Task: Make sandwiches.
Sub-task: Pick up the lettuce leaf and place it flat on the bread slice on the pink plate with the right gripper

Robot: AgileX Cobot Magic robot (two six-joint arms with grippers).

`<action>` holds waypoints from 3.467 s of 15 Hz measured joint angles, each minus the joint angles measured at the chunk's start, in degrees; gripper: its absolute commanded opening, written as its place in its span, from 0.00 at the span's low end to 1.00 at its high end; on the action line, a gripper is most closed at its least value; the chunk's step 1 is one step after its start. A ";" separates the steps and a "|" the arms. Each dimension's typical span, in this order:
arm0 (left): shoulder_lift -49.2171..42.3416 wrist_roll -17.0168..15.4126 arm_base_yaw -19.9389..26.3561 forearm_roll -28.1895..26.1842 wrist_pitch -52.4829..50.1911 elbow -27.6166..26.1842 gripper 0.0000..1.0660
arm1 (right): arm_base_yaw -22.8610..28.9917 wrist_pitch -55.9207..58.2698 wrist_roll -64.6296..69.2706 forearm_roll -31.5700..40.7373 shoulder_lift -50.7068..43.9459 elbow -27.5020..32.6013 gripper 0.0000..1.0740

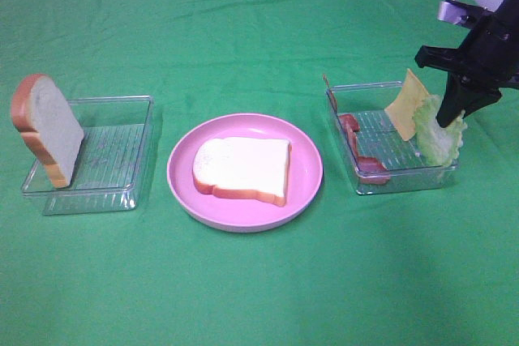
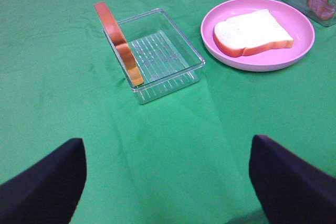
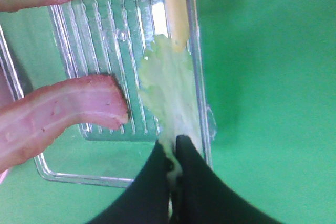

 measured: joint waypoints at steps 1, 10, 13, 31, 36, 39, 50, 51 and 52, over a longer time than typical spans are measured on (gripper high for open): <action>0.00 0.00 0.00 0.00 0.00 0.00 0.76 | 0.00 0.63 0.00 0.34 0.00 0.00 0.00; 0.00 0.00 0.00 0.00 0.00 0.00 0.76 | 0.00 6.65 -4.93 7.28 -11.63 0.00 0.00; 0.00 0.00 0.00 0.00 0.00 0.00 0.76 | 2.29 6.70 -10.08 13.24 -15.99 0.00 0.00; 0.00 0.00 0.00 0.00 0.00 0.00 0.76 | 26.99 -5.04 -21.94 52.83 7.96 0.00 0.00; 0.00 0.00 0.00 0.00 0.00 0.00 0.76 | 26.30 -11.75 -16.44 44.69 9.97 0.00 0.00; 0.00 0.00 0.00 0.00 0.00 0.00 0.76 | 25.32 -14.38 -11.40 35.18 8.65 0.00 0.00; 0.00 0.00 0.00 0.00 0.00 0.00 0.76 | 25.10 -14.55 -8.14 25.61 6.88 -0.52 0.68; 0.00 0.00 0.00 0.00 0.00 0.00 0.76 | 25.10 -14.44 -8.14 25.04 6.70 -1.03 0.68; 0.00 0.00 0.00 0.06 0.00 0.00 0.76 | 25.10 -12.61 -7.96 23.49 5.90 -3.15 0.68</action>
